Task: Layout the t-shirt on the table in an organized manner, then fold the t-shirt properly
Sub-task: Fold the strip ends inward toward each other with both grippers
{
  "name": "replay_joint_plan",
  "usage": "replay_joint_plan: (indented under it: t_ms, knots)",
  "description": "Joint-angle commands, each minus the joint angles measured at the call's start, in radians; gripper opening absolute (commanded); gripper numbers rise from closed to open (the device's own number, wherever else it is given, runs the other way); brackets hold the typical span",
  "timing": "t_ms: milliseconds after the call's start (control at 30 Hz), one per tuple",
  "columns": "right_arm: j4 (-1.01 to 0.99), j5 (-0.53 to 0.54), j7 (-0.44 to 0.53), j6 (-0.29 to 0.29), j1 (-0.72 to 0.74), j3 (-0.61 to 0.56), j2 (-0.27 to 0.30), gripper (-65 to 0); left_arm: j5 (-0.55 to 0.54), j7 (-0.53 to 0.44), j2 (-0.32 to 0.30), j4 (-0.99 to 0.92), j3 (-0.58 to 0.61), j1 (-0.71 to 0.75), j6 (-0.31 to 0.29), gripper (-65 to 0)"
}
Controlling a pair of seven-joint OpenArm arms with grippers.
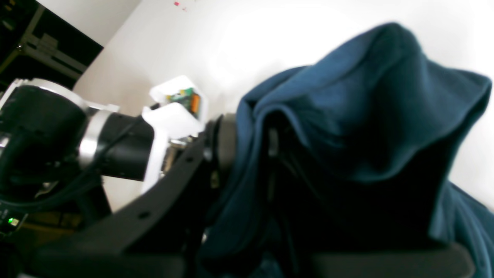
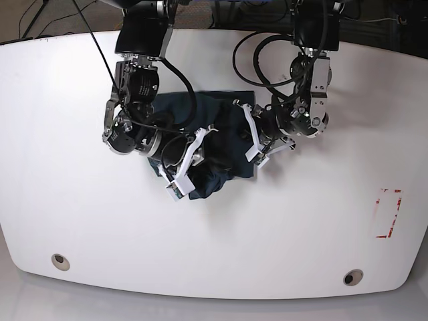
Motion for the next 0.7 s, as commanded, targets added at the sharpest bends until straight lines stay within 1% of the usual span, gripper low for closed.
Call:
replay_joint_plan:
  t_ms: [0, 133, 400, 667]
  knots:
    - [0.014, 0.031, 0.026, 0.006, 0.021, -0.002, -0.006, -55.3, 0.014, 0.028, 0.002, 0.004, 0.004, -0.004, 0.0, -61.2]
    - [0.014, 0.033, 0.026, 0.006, 0.021, -0.004, -0.008, -55.2, 0.014, 0.028, 0.002, 0.004, 0.004, -0.004, 0.0, -61.2]
    - [0.015, 0.034, 0.026, 0.006, 0.007, -0.082, -0.014, -55.3, 0.014, 0.028, 0.002, 0.004, 0.004, -0.004, -0.002, -61.1]
    - [-0.021, 0.033, 0.03, 0.006, 0.006, -0.082, -0.014, -55.0, 0.014, 0.028, 0.002, 0.004, 0.004, -0.006, -0.002, -61.1]
